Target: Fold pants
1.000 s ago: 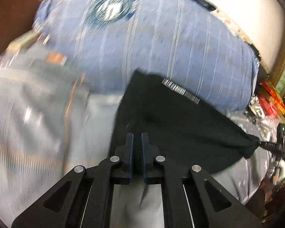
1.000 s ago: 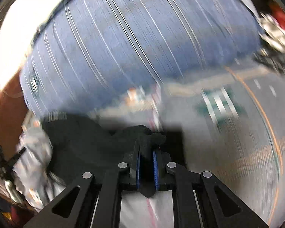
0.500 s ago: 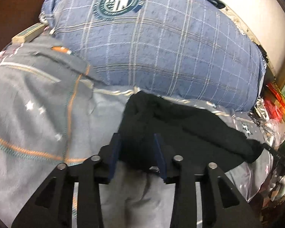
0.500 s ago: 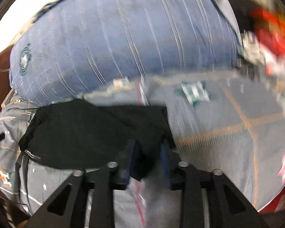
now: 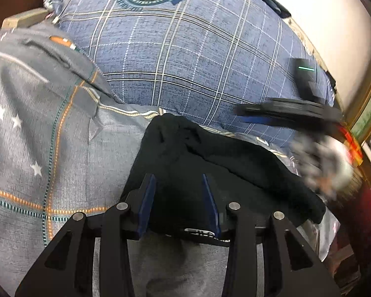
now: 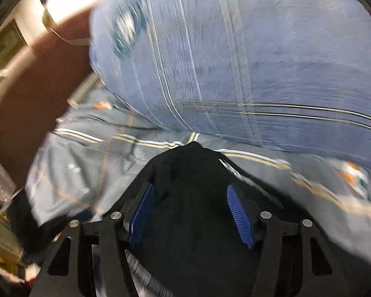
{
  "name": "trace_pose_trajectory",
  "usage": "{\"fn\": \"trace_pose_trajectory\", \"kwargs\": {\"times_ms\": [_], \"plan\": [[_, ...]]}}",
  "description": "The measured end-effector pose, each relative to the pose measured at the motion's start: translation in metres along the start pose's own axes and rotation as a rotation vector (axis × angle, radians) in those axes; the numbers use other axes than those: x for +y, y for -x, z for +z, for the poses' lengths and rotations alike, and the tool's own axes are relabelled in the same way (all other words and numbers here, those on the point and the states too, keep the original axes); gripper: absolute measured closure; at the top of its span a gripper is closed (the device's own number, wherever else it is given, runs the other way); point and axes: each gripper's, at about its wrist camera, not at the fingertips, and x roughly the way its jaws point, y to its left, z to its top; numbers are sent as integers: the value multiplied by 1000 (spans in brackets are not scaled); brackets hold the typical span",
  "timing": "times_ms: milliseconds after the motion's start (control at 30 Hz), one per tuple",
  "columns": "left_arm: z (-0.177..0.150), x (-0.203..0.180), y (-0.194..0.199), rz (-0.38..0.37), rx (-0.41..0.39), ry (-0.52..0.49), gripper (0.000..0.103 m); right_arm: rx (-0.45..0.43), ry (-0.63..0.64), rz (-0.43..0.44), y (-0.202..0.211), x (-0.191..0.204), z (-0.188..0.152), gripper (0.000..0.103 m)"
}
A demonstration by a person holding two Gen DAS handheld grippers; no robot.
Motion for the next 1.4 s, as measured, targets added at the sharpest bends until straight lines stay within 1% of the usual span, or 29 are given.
{"fn": "trace_pose_trajectory", "kwargs": {"times_ms": [67,133,167,233,300,333,367,400,433,467,533,633,733,800,833,867,933,1000,1033,1067,1133,1167,1200,1233,1300,1367,1400], "plan": [[-4,3,-1,-12,1,-9,67,82,13,-45,-47,-12,27,40],[-7,1,-1,-24,6,-27,67,127,2,-53,-74,-21,37,40],[-7,0,-3,-30,11,-29,67,152,-2,-45,-87,-22,38,40],[-9,1,-7,-60,25,-23,67,203,3,-58,-110,-26,38,40],[-10,3,-10,-79,37,-8,67,223,27,-64,-118,-22,31,38],[-10,5,-11,-78,40,0,67,211,43,-70,-118,-24,29,39],[-10,8,-11,-69,40,10,67,208,47,-69,-117,-23,29,48],[-10,11,-12,-64,40,22,67,206,32,-55,-114,-23,29,78],[-10,15,-12,-62,41,41,67,204,18,-42,-110,-23,29,83],[-9,20,-13,-61,44,65,67,196,16,-38,-106,-22,29,84],[-8,27,-12,-61,39,117,67,158,24,-60,-91,-18,28,86],[-5,39,-6,-77,26,185,67,65,17,-72,-55,-7,31,87],[-1,44,9,-63,-25,207,67,-10,19,-72,-19,16,33,87],[3,43,27,-38,-80,200,67,-49,30,-29,9,42,26,87],[5,42,36,-25,-109,197,67,-54,38,-13,13,54,24,87],[7,42,50,-11,-149,197,67,-57,60,17,26,71,14,87],[12,42,72,21,-216,213,66,-48,96,60,37,94,-5,87],[14,43,94,69,-264,215,61,-17,139,109,42,121,-35,87],[14,42,99,84,-276,220,59,1,151,129,39,132,-48,87],[12,43,105,93,-286,223,58,33,166,158,35,144,-69,87],[6,43,112,107,-274,231,58,82,201,169,22,160,-96,85],[5,42,112,112,-263,233,58,114,228,156,10,168,-115,82],[2,40,111,127,-237,234,58,135,238,149,0,172,-131,81],[0,40,110,136,-215,228,58,152,240,162,-8,175,-143,81],[-4,34,105,162,-166,200,57,167,233,180,-16,182,-162,81],[-6,29,101,189,-127,179,54,152,247,189,-8,184,-179,81],[-7,26,99,194,-110,169,54,134,257,187,0,184,-185,77]]}}
